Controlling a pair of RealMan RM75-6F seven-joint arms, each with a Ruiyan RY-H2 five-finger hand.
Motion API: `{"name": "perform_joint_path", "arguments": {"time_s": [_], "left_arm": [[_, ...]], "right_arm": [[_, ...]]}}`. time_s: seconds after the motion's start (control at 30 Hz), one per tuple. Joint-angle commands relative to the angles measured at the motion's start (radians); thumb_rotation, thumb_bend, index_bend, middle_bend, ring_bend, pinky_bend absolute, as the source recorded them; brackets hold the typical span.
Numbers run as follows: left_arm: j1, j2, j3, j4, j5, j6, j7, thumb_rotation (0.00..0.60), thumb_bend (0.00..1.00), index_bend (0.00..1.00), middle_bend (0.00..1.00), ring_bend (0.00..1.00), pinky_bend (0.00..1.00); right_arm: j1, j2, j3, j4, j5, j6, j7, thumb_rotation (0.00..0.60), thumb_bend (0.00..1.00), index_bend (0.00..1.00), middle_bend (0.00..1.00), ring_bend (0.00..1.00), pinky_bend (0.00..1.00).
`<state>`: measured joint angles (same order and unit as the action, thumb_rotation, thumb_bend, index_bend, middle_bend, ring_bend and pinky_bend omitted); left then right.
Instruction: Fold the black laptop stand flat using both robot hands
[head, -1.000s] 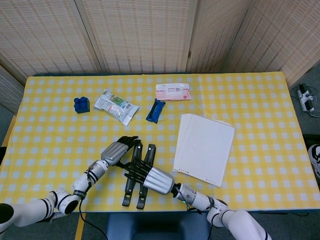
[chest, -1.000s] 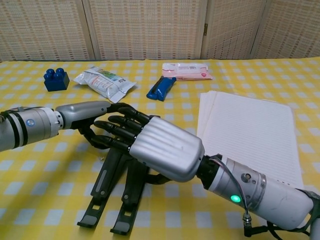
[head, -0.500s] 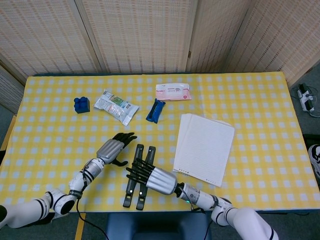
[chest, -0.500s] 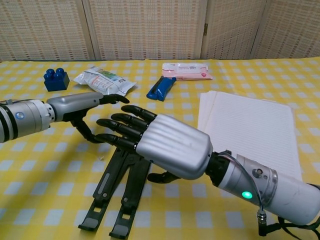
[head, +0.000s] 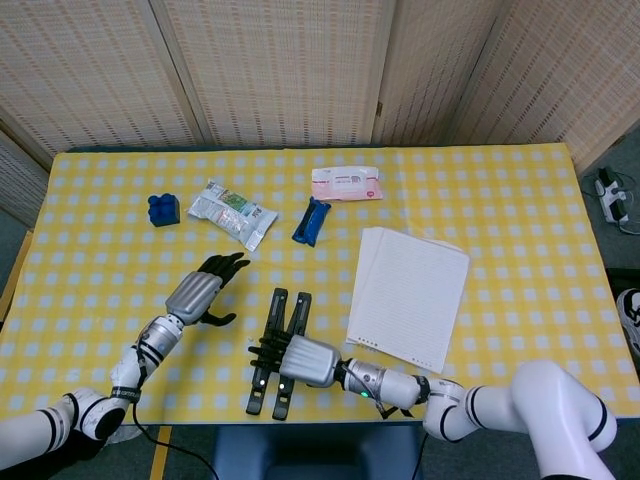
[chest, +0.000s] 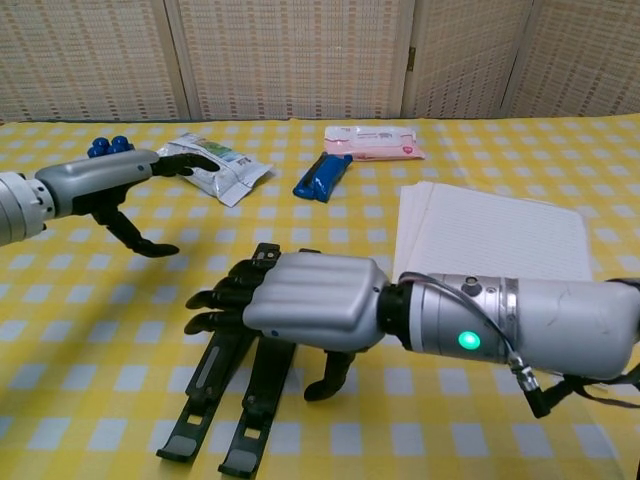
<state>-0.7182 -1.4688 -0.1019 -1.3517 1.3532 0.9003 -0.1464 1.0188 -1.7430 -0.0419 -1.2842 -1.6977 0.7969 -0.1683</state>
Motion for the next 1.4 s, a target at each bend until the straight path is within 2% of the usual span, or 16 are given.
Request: {"name": "perform_joint_path", "arguments": {"time_s": [0.03, 0.43, 0.6, 0.7, 0.97, 1.3, 1.4], "left_arm": [[0.006, 0.006, 0.001, -0.003, -0.001, 0.005, -0.008, 0.6, 0.3, 0.03, 0.0, 0.0, 0.0], [0.024, 0.02, 0.003, 0.004, 0.007, 0.017, -0.044, 0.6, 0.3, 0.03, 0.0, 0.0, 0.0], [0.028, 0.021, 0.004, 0.004, 0.011, 0.022, -0.051, 0.6, 0.3, 0.03, 0.0, 0.0, 0.0], [0.03, 0.021, 0.004, 0.005, 0.013, 0.023, -0.053, 0.6, 0.3, 0.03, 0.0, 0.0, 0.0], [0.036, 0.019, 0.005, 0.009, 0.014, 0.025, -0.06, 0.6, 0.3, 0.03, 0.0, 0.0, 0.0], [0.038, 0.021, 0.003, 0.005, 0.019, 0.029, -0.059, 0.6, 0.3, 0.02, 0.0, 0.0, 0.0], [0.037, 0.023, 0.001, -0.001, 0.017, 0.029, -0.054, 0.6, 0.3, 0.02, 0.0, 0.0, 0.0]], "right_arm": [[0.095, 0.073, 0.081, -0.098, 0.139, -0.178, -0.117, 0.6, 0.22, 0.0, 0.03, 0.01, 0.0], [0.173, 0.034, 0.132, -0.064, 0.273, -0.329, -0.17, 0.6, 0.22, 0.0, 0.04, 0.0, 0.0], [0.188, 0.02, 0.137, -0.051, 0.306, -0.337, -0.194, 0.6, 0.26, 0.01, 0.11, 0.03, 0.0], [0.187, 0.01, 0.134, -0.042, 0.31, -0.321, -0.2, 0.6, 0.26, 0.09, 0.19, 0.06, 0.0], [0.182, -0.007, 0.124, -0.016, 0.288, -0.281, -0.181, 0.6, 0.27, 0.25, 0.31, 0.13, 0.01], [0.163, -0.014, 0.108, 0.005, 0.223, -0.204, -0.131, 0.6, 0.31, 0.41, 0.46, 0.25, 0.06], [0.162, -0.008, 0.104, 0.005, 0.214, -0.198, -0.118, 0.6, 0.31, 0.42, 0.46, 0.26, 0.06]]}}
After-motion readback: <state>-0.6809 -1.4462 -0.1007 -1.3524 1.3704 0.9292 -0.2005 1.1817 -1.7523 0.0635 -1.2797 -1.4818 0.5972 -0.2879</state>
